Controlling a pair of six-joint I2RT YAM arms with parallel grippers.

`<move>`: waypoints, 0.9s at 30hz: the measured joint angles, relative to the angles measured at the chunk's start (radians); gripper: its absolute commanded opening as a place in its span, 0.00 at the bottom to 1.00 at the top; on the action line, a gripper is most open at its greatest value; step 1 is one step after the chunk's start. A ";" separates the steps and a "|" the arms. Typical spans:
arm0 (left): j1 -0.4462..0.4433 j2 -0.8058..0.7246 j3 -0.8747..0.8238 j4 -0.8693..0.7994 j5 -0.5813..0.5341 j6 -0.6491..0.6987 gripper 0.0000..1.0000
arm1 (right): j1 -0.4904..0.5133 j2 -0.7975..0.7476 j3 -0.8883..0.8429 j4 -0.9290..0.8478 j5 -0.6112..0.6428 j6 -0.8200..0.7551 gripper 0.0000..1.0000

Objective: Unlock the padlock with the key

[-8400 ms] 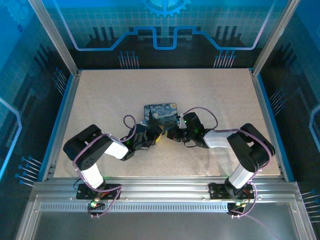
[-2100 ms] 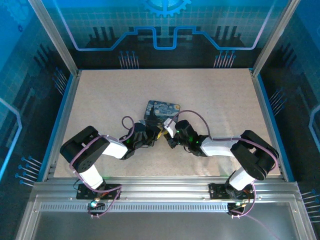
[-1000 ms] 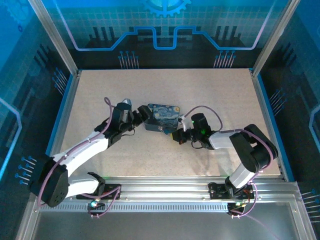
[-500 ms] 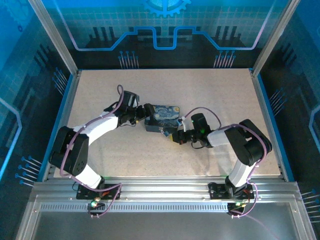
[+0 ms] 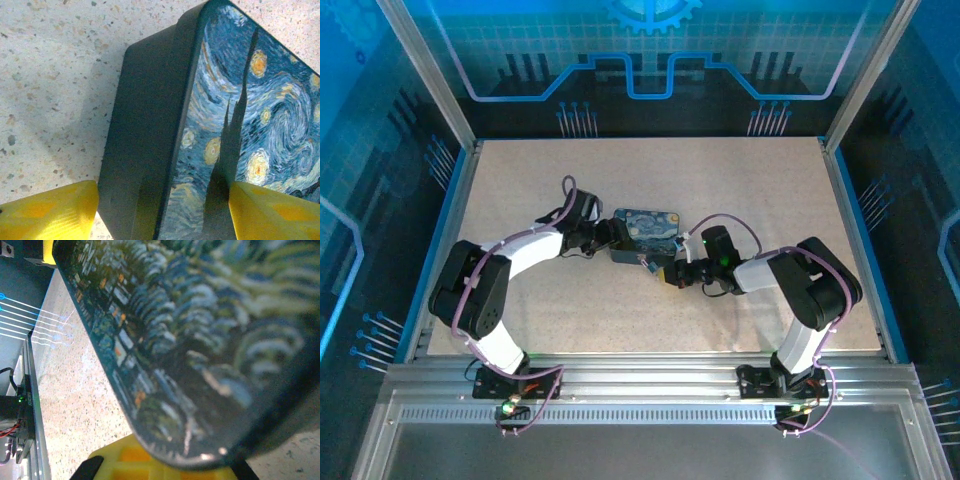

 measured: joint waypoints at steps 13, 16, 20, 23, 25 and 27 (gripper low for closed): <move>0.000 -0.009 -0.058 0.110 0.018 -0.045 0.66 | -0.005 -0.071 -0.023 -0.002 0.040 -0.003 0.44; -0.001 -0.010 -0.061 0.116 0.018 -0.046 0.65 | -0.011 -0.095 -0.023 -0.003 0.040 -0.001 0.51; -0.006 -0.018 -0.076 0.133 0.014 -0.050 0.65 | -0.027 -0.104 -0.023 0.001 0.026 0.005 0.52; -0.014 -0.028 -0.090 0.144 0.006 -0.064 0.64 | -0.033 -0.103 -0.021 0.000 0.021 0.006 0.52; -0.022 -0.039 -0.101 0.148 -0.002 -0.072 0.64 | -0.040 -0.101 -0.012 -0.008 0.022 0.005 0.52; -0.033 -0.053 -0.116 0.150 -0.010 -0.077 0.64 | -0.054 -0.095 0.003 -0.016 0.021 -0.001 0.53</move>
